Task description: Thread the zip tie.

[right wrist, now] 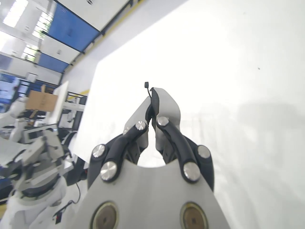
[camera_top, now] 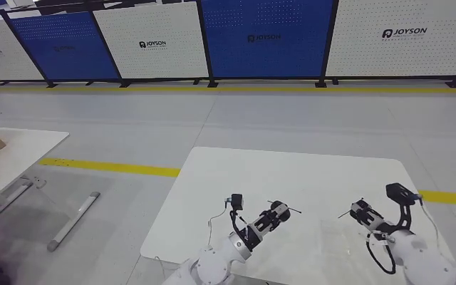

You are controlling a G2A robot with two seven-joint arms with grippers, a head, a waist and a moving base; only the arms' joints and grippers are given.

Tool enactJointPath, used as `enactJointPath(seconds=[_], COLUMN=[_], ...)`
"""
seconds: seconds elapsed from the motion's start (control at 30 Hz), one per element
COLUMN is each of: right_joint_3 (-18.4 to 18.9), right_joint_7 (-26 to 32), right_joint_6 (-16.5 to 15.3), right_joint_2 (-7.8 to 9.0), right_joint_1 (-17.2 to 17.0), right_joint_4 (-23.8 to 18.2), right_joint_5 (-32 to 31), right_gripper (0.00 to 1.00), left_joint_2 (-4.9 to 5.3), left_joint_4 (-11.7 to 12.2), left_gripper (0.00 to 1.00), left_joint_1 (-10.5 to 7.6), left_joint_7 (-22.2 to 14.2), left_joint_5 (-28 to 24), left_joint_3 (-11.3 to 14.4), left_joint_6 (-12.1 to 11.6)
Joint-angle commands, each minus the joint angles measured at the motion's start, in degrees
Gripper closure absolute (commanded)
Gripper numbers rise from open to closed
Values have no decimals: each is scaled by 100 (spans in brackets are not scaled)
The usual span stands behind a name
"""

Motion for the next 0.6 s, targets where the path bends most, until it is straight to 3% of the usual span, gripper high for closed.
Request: enactJointPath(seconds=[0.0, 0.17, 0.57], right_joint_3=[80, 28, 39], right_joint_7=[-353, -735, -874], right_joint_6=[-234, -425, -416], right_joint_2=[-14, -30, -42], right_joint_1=[-233, -552, -560], right_joint_4=[-145, -368, -346], right_joint_5=[340, 419, 534], right_gripper=[100, 100, 100], left_joint_2=[-27, -128, -134], left_joint_4=[85, 346, 365], left_gripper=[100, 100, 100], left_joint_1=[-74, -268, -291], left_joint_7=[135, 743, 864], left_joint_5=[204, 542, 615], left_joint_3=[99, 316, 283], left_joint_6=[21, -73, -4])
